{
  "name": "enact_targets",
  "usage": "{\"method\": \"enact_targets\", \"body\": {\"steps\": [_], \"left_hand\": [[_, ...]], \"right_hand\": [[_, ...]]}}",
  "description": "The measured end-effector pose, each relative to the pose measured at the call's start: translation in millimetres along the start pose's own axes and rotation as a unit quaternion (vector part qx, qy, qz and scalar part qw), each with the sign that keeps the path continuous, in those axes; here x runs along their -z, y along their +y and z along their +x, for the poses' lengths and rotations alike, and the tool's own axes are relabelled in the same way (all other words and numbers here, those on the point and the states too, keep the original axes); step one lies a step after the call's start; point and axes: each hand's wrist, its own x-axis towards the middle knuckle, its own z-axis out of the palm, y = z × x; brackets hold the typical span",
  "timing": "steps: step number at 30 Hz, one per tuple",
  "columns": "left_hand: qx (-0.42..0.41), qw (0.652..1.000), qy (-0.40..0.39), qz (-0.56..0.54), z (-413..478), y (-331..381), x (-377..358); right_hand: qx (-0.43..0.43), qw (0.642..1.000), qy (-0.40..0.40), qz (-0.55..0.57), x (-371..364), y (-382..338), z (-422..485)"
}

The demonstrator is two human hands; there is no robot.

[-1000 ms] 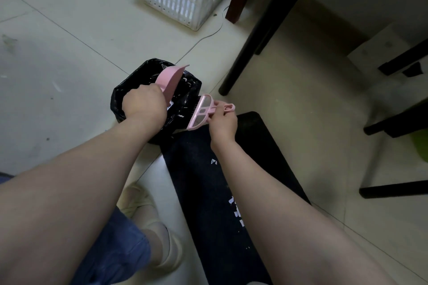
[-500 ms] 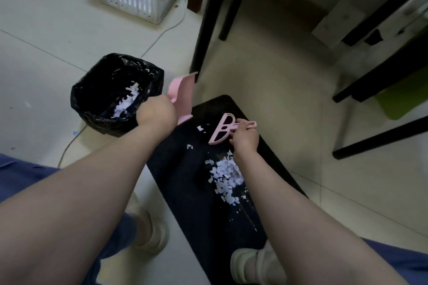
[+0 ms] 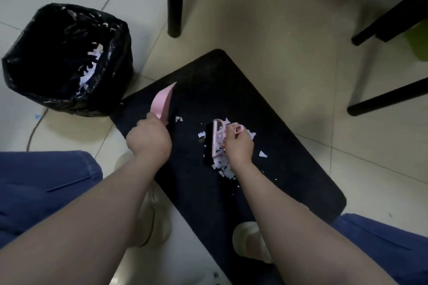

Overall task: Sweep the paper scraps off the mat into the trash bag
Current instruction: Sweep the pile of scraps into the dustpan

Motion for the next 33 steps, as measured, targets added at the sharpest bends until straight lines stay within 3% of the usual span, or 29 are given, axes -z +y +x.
{"method": "enact_targets", "body": {"steps": [5, 10, 17, 22, 28, 33], "left_hand": [[0.005, 1.0, -0.005, 0.026, 15, -6, -7], [-0.007, 0.999, -0.015, 0.049, 11, -6, -10], [-0.018, 0.998, -0.027, 0.059, -1, -6, -5], [-0.032, 0.998, -0.041, 0.045, -20, 4, -7], [-0.016, 0.995, -0.093, 0.027, -45, 26, -13], [0.023, 0.989, -0.129, -0.066, -54, 43, -30]], "right_hand": [[0.036, 0.996, -0.076, 0.026, -60, -16, 0], [0.017, 0.992, -0.118, 0.039, -102, -22, 2], [-0.047, 0.998, 0.047, 0.009, -59, -9, -8], [-0.073, 0.993, 0.089, 0.001, -18, 13, -13], [0.009, 0.994, 0.111, 0.015, 32, 28, -21], [0.092, 0.983, 0.157, -0.02, 73, 40, -5]]}}
